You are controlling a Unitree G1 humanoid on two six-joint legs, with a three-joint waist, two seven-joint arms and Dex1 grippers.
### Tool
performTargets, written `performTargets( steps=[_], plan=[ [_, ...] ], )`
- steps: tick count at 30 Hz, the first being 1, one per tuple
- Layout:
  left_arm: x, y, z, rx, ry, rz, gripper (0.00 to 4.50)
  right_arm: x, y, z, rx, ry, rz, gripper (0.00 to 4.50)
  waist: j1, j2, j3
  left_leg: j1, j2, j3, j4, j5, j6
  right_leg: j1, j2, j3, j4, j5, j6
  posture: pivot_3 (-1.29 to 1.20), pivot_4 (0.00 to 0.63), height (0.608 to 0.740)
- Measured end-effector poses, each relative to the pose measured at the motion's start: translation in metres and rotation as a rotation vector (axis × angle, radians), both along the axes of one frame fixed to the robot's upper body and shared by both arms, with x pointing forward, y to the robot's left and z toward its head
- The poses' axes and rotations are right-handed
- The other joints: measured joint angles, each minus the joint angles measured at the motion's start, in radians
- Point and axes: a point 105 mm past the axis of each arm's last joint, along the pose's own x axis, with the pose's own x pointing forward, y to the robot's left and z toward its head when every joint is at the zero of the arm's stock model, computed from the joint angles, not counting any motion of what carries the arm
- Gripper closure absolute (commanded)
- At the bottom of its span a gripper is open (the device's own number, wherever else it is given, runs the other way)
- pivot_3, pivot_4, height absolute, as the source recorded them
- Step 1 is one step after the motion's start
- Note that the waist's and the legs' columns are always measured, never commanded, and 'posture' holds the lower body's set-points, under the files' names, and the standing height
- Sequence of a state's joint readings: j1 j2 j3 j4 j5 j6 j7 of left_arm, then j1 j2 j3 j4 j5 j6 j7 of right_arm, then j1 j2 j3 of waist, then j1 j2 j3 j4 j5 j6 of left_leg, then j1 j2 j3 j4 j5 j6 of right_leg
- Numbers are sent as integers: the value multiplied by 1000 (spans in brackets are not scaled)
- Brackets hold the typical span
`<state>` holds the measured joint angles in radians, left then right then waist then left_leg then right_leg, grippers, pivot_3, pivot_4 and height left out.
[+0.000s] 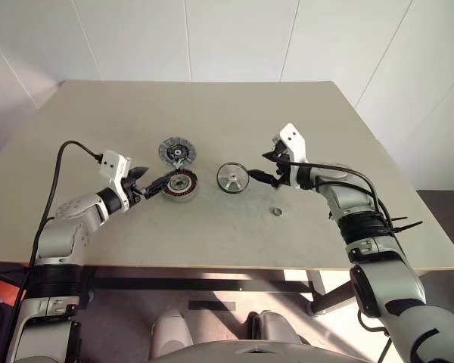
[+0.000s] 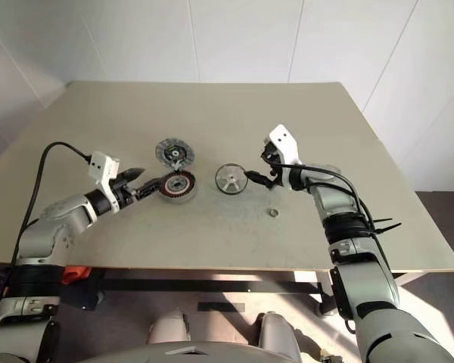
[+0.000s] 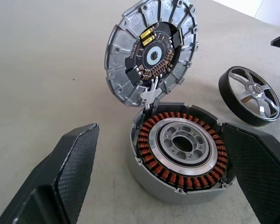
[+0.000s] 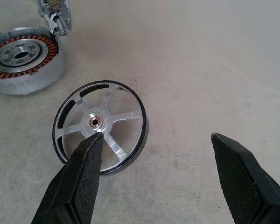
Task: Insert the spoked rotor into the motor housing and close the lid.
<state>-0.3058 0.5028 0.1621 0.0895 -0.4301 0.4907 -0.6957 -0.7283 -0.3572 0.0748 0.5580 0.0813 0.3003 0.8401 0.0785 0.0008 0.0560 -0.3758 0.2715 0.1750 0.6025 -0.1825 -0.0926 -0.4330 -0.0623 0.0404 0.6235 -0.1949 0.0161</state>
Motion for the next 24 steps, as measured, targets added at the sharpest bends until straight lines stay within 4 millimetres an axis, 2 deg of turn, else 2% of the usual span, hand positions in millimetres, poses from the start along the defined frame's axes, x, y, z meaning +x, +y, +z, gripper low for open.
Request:
performTargets(
  steps=[9, 18, 24],
  plan=[
    [0, 1, -1, 8, 1, 4, 28, 0, 14, -9, 4, 16, -3, 351, 1, 0, 0, 0, 0, 0, 0, 0, 0, 0, 0, -1, 0, 0, 0, 0, 0, 740],
    [1, -1, -2, 10, 3, 7, 28, 7, 7, -28, -6, 64, -92, 351, -1, 0, 0, 0, 0, 0, 0, 1, -1, 0, 0, -1, 0, 0, 0, 0, 0, 740],
    [1, -4, -4, 9, 7, 1, 28, 13, 4, -27, -20, 49, -128, 351, -1, 0, 0, 0, 0, 0, 0, 1, -1, 0, 0, -1, 0, 0, 0, 0, 0, 740]
  ],
)
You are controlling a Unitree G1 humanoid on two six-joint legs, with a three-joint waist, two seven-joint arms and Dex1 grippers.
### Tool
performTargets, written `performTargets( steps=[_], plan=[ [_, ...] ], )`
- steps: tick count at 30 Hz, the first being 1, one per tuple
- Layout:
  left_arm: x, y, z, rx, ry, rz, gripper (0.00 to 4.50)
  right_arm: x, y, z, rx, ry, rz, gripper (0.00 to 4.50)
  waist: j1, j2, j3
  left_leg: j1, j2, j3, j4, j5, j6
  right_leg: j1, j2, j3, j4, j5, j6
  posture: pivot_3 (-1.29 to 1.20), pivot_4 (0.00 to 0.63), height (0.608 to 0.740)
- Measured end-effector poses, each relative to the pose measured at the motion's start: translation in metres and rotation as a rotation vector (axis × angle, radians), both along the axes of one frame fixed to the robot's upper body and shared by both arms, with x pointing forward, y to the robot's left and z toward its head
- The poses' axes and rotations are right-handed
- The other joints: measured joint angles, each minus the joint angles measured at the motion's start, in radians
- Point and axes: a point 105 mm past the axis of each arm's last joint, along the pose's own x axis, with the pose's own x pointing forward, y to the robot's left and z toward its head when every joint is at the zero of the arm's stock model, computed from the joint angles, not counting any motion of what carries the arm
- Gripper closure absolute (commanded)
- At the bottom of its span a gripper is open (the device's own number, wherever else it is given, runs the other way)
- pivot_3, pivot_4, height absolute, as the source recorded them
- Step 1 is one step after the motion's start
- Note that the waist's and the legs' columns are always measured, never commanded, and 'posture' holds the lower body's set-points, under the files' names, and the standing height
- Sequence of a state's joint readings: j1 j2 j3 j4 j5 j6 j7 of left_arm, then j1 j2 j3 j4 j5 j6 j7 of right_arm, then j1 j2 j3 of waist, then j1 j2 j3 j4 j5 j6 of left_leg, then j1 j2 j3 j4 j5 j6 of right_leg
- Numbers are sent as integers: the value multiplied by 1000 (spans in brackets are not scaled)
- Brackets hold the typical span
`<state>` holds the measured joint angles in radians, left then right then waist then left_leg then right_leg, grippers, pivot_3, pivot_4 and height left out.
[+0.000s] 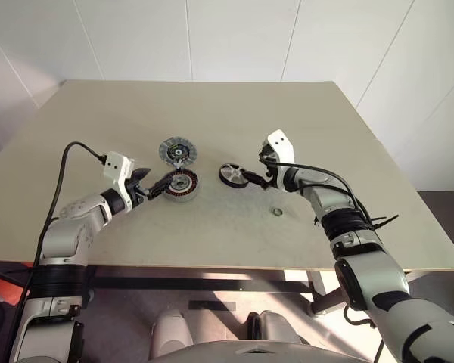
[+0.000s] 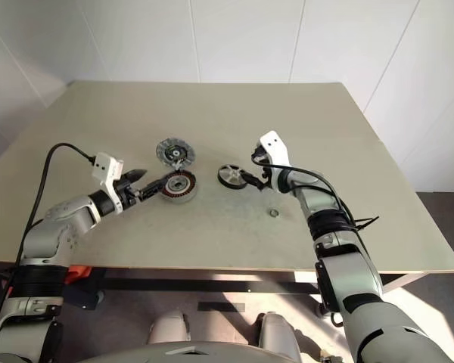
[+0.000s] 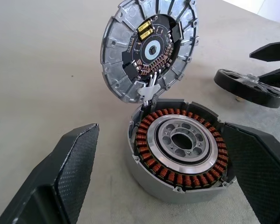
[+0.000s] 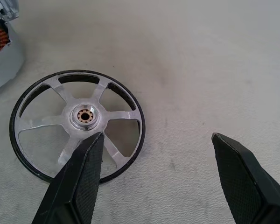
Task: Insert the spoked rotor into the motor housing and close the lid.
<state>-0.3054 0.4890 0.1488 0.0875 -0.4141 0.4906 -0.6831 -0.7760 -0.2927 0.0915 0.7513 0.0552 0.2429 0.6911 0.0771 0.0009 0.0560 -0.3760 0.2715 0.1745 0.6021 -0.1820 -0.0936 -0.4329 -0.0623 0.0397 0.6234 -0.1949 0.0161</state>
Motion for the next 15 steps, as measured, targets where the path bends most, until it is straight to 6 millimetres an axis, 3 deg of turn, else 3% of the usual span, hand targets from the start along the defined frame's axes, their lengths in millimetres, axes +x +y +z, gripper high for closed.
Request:
performTargets(
  steps=[8, 15],
  plan=[
    [-1, 0, -2, 4, 4, 6, 28, 0, 3, 4, 4, -20, 21, 351, 0, 0, 0, 0, 0, 0, 0, 0, 0, 0, 0, 0, 0, 0, 0, 0, 0, 740],
    [-2, 0, -3, 5, 8, 6, 28, -22, 26, 24, 15, -97, 173, 351, 3, 0, 0, 0, 0, 0, 0, 0, 0, 0, 0, 0, 0, 0, 0, 0, 0, 740]
  ],
)
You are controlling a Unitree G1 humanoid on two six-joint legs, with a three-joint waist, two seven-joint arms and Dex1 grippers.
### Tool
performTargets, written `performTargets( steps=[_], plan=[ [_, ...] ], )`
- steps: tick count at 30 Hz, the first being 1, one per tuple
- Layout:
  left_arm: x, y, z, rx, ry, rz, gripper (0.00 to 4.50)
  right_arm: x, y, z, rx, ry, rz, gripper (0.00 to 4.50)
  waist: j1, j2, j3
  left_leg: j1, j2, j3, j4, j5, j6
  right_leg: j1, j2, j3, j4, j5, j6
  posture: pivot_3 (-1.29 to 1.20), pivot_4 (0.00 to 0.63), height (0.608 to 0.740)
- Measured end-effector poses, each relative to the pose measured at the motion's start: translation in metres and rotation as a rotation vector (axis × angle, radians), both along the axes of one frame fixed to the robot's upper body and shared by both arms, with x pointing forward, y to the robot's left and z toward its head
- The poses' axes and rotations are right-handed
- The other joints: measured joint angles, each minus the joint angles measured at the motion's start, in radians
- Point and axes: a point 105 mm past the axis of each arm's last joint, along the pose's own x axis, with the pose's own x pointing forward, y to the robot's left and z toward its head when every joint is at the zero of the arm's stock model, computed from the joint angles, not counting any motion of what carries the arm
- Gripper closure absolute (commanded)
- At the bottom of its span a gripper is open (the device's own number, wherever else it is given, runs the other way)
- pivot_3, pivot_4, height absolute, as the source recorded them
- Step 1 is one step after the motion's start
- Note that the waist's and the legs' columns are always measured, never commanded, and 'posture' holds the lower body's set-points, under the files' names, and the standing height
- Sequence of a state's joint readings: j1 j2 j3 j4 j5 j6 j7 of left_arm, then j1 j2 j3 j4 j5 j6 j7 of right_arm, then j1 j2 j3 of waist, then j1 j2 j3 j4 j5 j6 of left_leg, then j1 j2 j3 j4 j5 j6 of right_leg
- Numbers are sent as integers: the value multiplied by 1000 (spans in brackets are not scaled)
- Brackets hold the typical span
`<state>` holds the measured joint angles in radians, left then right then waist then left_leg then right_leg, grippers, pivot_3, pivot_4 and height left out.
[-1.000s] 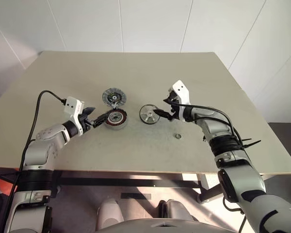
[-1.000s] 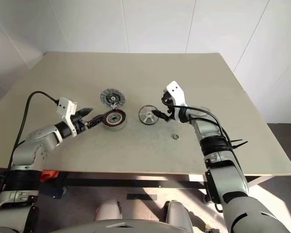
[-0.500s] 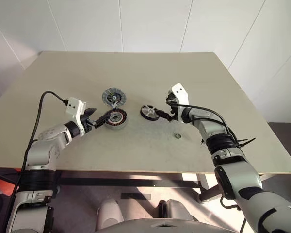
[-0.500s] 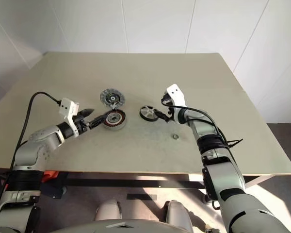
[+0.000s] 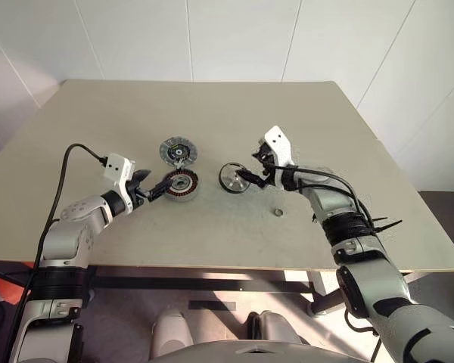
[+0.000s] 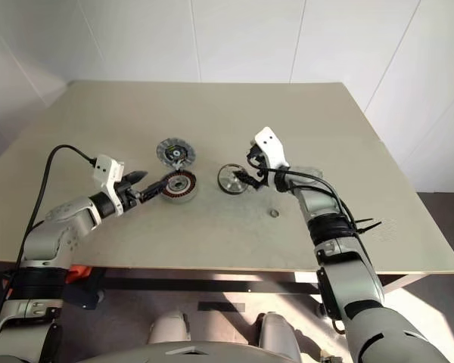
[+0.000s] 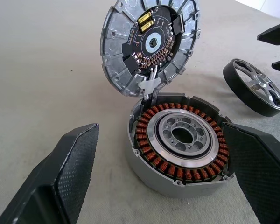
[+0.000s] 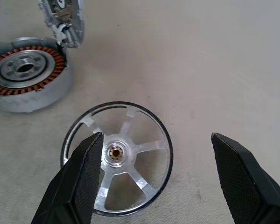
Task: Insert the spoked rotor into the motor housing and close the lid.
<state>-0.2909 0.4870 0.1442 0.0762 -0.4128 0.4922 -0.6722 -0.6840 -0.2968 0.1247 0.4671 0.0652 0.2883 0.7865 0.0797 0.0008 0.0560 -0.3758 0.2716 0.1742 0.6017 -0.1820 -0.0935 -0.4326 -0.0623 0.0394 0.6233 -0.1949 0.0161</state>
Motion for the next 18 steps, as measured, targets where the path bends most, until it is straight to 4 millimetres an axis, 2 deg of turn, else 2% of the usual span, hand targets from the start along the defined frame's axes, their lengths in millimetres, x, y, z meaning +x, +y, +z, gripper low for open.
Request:
performTargets(
  steps=[5, 12, 18],
  plan=[
    [0, -4, -2, -2, 5, -12, 28, -1, 0, -4, -9, 12, -4, 351, 0, 0, 0, 0, 0, 0, 0, 0, 0, 0, 0, 0, 0, 0, 0, 0, 0, 740],
    [0, -6, -2, -2, 7, -16, 28, 2, -16, -25, -70, 43, -51, 351, -1, 0, 0, 0, 0, 0, -1, 0, -1, 0, 0, 0, 0, 0, 0, 0, 0, 740],
    [0, -4, -2, 4, 7, -13, 28, 0, -17, -27, -81, 40, -33, 351, -2, 0, 0, 0, 0, 0, -1, 0, -1, 0, 0, -1, 0, 0, 0, 0, 0, 740]
  ],
)
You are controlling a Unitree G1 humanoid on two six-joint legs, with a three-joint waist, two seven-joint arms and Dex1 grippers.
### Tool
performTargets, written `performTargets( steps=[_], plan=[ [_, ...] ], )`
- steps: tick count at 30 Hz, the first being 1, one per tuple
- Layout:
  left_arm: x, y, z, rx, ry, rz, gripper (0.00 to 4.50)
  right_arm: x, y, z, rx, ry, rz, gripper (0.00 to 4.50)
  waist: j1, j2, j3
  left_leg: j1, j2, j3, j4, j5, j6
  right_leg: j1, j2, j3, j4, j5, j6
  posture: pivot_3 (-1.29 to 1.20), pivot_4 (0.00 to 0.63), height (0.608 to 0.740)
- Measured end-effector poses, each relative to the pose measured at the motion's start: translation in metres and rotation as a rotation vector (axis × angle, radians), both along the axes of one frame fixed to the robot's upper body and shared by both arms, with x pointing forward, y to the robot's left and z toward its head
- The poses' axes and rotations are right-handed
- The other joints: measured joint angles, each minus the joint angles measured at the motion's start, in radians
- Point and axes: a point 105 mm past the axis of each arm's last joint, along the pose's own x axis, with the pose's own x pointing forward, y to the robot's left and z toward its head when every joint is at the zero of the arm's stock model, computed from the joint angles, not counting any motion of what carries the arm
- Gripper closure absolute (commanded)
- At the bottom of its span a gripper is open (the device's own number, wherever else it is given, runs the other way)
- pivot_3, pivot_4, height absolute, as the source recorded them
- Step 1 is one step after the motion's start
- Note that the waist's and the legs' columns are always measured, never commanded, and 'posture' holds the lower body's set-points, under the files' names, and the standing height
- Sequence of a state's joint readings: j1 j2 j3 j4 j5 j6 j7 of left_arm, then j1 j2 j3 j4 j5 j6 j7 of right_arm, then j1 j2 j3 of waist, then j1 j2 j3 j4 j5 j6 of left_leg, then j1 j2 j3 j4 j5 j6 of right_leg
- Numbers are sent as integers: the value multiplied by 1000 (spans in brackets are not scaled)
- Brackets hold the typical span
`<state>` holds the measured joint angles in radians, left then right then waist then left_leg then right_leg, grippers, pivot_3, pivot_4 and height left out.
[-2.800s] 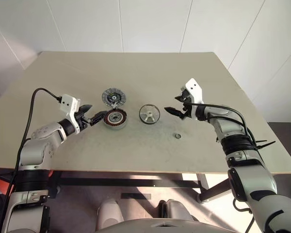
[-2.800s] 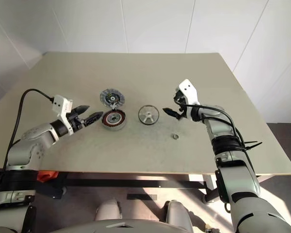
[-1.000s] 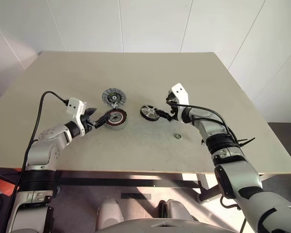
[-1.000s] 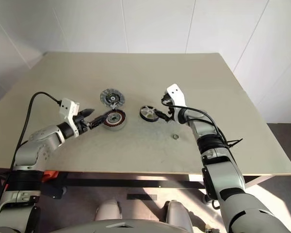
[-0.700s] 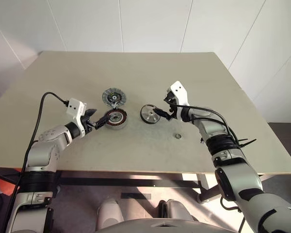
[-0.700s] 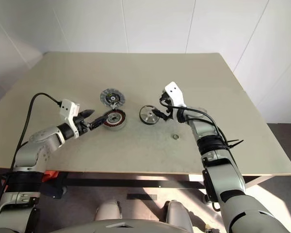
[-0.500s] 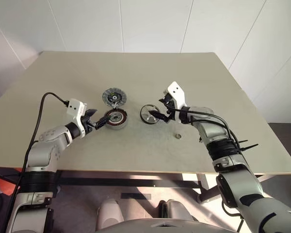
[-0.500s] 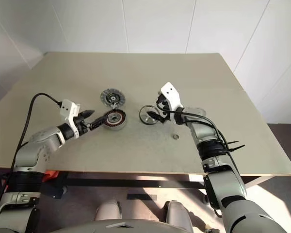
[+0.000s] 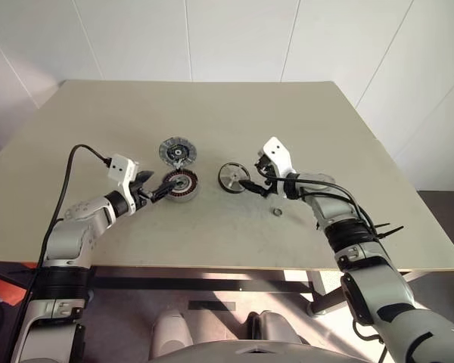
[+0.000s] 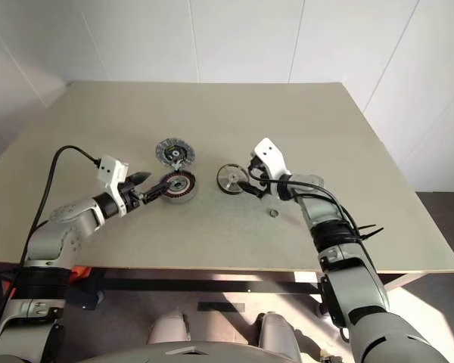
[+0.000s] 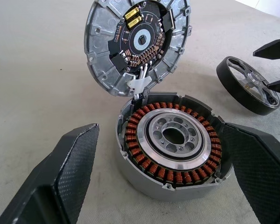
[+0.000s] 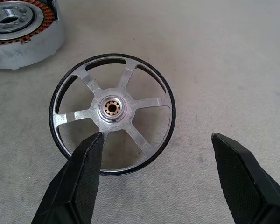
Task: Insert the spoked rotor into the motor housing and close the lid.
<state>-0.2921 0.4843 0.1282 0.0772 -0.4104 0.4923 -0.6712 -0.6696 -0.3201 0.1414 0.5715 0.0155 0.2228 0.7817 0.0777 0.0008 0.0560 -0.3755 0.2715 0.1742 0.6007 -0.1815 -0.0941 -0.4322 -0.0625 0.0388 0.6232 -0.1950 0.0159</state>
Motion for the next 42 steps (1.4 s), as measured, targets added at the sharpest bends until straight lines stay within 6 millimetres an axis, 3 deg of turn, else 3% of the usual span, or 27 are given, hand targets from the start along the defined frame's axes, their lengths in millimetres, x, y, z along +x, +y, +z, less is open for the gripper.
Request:
performTargets(
  steps=[23, 26, 32, 38, 42],
  plan=[
    [0, 1, 0, 6, 1, 5, 28, 8, -5, -8, -20, 10, -70, 351, -7, 0, 0, 6, 0, 0, -1, -1, 1, 6, -1, -1, 0, 0, 0, 0, 0, 740],
    [0, 1, 0, 9, 1, 7, 0, 7, 0, -9, -11, 13, -61, 916, -7, 0, 0, 6, 0, 0, -2, -1, 1, 6, -1, -1, -1, 0, 0, 0, 0, 740],
    [1, 3, -1, 20, 2, 19, 0, 6, 3, -9, -7, 18, -47, 2931, -6, 0, 0, 6, 0, 0, -2, -1, 1, 6, -1, -2, -1, -1, -1, 0, 0, 740],
    [1, 4, -1, 24, 2, 27, 0, 6, 3, -9, -13, 13, -51, 2931, -6, 0, 0, 6, 0, 0, -3, -1, 1, 6, -1, -2, -1, -1, -1, 0, 0, 740],
    [2, 4, -1, 24, 2, 29, 0, 6, 3, -9, -10, 16, -49, 4195, -7, 0, 0, 6, 0, 0, -3, -1, 1, 6, -1, -2, -1, -1, -1, 0, 0, 740]
  ],
)
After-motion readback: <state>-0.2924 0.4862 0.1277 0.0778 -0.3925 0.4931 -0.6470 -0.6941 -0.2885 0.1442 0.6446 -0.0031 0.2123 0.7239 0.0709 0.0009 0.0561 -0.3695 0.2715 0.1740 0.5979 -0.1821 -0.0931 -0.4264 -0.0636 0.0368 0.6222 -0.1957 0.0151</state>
